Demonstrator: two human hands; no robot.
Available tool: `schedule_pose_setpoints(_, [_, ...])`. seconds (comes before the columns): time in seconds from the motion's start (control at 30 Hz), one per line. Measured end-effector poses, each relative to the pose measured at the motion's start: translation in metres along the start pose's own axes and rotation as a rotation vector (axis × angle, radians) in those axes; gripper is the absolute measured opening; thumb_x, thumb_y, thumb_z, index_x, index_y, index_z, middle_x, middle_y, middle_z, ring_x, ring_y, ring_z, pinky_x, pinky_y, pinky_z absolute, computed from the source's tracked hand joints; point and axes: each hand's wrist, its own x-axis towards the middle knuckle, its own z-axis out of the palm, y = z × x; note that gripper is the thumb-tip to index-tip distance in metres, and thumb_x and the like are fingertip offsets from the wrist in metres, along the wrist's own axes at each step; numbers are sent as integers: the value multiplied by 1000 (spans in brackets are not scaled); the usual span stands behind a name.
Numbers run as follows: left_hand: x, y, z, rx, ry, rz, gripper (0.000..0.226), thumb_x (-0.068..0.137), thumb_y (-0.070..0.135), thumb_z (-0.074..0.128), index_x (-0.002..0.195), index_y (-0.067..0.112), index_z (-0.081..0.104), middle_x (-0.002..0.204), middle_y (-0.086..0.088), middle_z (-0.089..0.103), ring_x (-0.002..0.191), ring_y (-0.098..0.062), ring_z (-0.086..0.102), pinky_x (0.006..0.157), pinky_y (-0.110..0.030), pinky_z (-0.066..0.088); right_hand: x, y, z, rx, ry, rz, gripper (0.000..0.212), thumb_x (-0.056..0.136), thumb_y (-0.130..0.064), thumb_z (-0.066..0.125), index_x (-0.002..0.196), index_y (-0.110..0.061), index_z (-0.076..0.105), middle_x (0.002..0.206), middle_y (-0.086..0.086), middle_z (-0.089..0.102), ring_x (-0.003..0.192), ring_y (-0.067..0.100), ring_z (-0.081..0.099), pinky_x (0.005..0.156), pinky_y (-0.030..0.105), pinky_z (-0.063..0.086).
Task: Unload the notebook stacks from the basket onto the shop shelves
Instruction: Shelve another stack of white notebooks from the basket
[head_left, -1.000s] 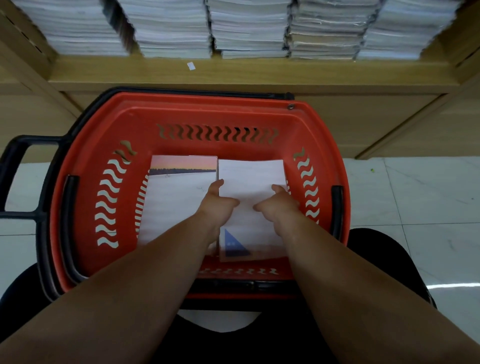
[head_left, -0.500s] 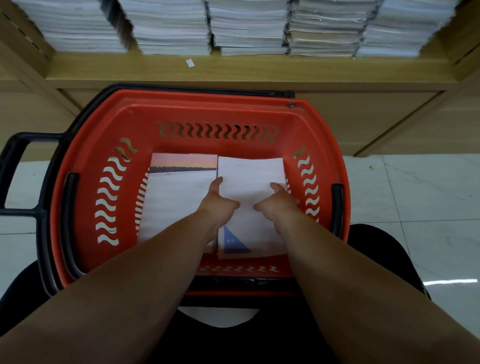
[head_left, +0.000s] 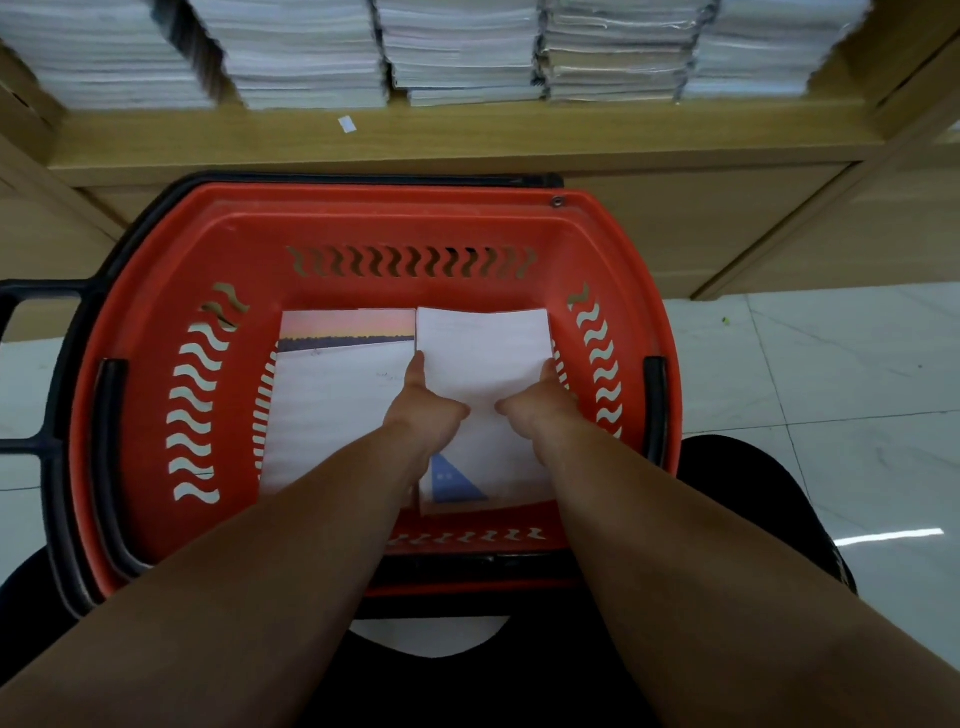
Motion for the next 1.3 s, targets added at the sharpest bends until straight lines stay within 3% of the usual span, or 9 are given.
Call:
schedule_pose_setpoints(0.13, [7,0,-3,-120,17,-26,102,80,15,78,160,31,16,140,-2,56,117,-29,58,98,-44,53,7,-1,6,69,35,0,91,83,-36,71,159,-28,23,154,8,44,138,36,45,114,53,41])
schedule_pose_setpoints(0.23, [9,2,-6,-226,51,-84,101,84,15,79,161,27,15,146,-5,51,125,-33,54,92,-40,46,11,-1,9,125,41,-25,73,84,-40,69,150,-27,40,141,4,54,128,32,53,111,51,45])
schedule_pose_setpoints(0.4, [8,4,-3,-232,81,-101,99,84,19,80,160,31,18,150,-7,48,128,-34,51,97,-45,44,25,2,17,154,40,11,81,74,-46,64,150,-31,39,140,4,55,127,35,54,108,54,46])
schedule_pose_setpoints(0.6, [3,2,-5,-224,70,-73,96,83,14,79,158,30,23,139,-4,57,118,-30,59,93,-40,49,56,11,33,124,53,42,90,65,-44,62,151,-33,37,144,6,53,129,37,53,107,55,46])
schedule_pose_setpoints(0.8, [-1,5,7,-134,72,-10,80,80,8,77,147,25,38,127,-3,64,112,-28,62,101,-46,53,62,13,35,122,61,3,71,71,-47,59,140,-32,51,131,3,60,120,35,59,102,56,50])
schedule_pose_setpoints(0.97, [-2,10,7,-143,65,-54,94,84,8,76,159,20,20,129,-1,58,116,-27,58,95,-36,51,52,11,28,153,61,23,81,70,-45,61,147,-29,44,142,5,55,128,37,54,107,56,47])
schedule_pose_setpoints(1.07, [-1,11,5,-168,95,-64,93,84,12,77,159,19,21,128,1,55,112,-26,57,90,-36,49,43,9,22,173,60,34,79,72,-45,63,147,-29,45,140,5,56,127,36,55,107,55,47])
schedule_pose_setpoints(1.23, [-4,10,3,-251,71,-37,97,83,12,78,160,25,20,136,-1,57,119,-26,58,101,-41,51,38,5,18,156,46,16,84,65,-59,61,143,-31,48,137,6,57,127,37,53,108,57,44])
schedule_pose_setpoints(1.3, [-5,9,2,-234,57,-17,92,85,6,74,159,26,24,139,-3,58,118,-25,59,98,-40,52,36,4,18,157,33,22,87,62,-59,63,144,-31,47,137,7,56,127,37,53,107,57,44])
